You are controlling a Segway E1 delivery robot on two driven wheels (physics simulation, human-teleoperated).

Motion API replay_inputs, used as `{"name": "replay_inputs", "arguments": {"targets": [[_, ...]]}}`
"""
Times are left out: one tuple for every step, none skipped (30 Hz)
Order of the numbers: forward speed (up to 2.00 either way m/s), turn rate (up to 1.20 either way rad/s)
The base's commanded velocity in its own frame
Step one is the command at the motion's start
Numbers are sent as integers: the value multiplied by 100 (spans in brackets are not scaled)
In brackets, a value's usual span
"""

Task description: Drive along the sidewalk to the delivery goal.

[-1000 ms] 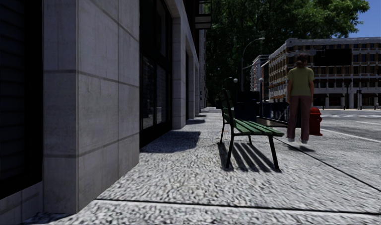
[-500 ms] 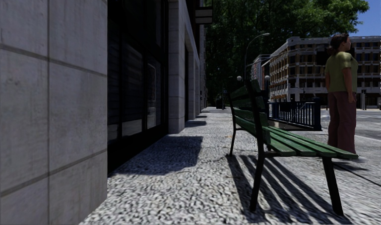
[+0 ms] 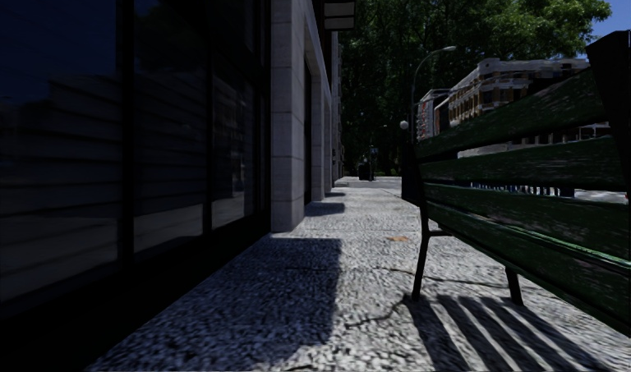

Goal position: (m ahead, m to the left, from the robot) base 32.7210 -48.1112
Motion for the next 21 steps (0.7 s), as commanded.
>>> {"name": "replay_inputs", "arguments": {"targets": [[200,0],[200,0],[200,0],[200,0],[200,0],[200,0],[200,0],[200,0],[200,-13],[200,-20],[200,-23],[200,-23],[200,-29],[200,-31],[200,-31],[200,-31],[200,-32],[200,-32],[200,-33],[200,-36],[200,-36]]}}
